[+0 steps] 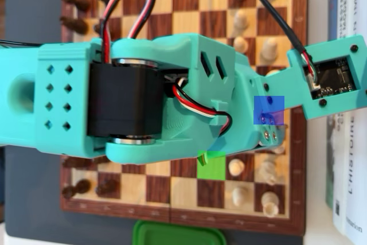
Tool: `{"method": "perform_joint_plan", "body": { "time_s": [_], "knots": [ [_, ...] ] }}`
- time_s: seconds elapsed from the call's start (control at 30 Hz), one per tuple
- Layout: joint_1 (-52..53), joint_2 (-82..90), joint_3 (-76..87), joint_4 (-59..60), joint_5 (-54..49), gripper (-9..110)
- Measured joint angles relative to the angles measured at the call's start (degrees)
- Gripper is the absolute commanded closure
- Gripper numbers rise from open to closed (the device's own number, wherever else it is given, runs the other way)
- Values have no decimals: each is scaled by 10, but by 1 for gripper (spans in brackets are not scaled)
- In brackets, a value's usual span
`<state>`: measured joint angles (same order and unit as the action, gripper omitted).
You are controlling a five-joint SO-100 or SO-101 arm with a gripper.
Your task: Play chess
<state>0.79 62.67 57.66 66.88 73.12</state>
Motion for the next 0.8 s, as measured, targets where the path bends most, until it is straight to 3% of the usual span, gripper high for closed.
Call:
{"method": "perform_joint_plan", "body": {
  "time_s": [0.8],
  "knots": [
    [0, -37, 0, 0, 0, 87]
  ]
}}
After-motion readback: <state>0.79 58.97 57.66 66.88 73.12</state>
